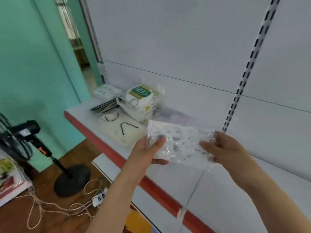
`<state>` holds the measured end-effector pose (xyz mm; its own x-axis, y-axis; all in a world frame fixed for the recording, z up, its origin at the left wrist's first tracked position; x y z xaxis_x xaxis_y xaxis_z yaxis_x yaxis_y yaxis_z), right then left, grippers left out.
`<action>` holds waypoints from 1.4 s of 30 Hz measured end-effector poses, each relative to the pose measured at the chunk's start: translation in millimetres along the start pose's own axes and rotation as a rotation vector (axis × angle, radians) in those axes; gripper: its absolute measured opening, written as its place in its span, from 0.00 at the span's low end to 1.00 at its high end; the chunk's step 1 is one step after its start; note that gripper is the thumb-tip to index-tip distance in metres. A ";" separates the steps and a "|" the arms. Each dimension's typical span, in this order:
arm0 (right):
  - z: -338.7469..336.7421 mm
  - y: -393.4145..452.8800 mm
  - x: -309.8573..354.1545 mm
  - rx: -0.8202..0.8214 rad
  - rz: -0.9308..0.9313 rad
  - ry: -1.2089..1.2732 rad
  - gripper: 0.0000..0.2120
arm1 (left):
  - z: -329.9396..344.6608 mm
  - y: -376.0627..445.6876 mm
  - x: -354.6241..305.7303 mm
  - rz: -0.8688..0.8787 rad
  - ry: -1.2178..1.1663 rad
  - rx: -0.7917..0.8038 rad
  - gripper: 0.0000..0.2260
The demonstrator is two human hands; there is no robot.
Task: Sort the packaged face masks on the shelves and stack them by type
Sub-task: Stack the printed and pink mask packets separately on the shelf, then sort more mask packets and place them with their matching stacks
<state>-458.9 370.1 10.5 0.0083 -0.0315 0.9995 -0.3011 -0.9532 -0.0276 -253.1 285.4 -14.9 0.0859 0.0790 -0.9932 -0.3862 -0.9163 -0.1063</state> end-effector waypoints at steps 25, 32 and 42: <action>185.2 169.1 25.2 -0.406 -0.186 -0.053 0.11 | -377.7 384.0 -46.6 0.012 0.843 -0.366 0.25; 124.4 150.0 20.3 -0.626 -0.219 -0.100 0.11 | -326.0 369.8 -75.2 0.124 1.252 -0.502 0.24; -38.2 39.8 62.0 -0.990 -0.315 -0.367 0.13 | 30.1 132.9 -101.5 0.904 0.724 0.206 0.19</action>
<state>-506.9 341.7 72.0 0.4525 -0.0734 0.8887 -0.8654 -0.2768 0.4177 -340.8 167.4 70.3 0.1812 -0.8695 -0.4594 -0.7097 -0.4390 0.5510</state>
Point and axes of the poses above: each hand's wrist, its own y-axis towards the middle knuckle, its own z-axis out of the palm, x = y × z, the point moved 4 cm from there along y, towards the middle knuckle, and after that the axes turned 11 degrees about y, right-handed, at the moved point
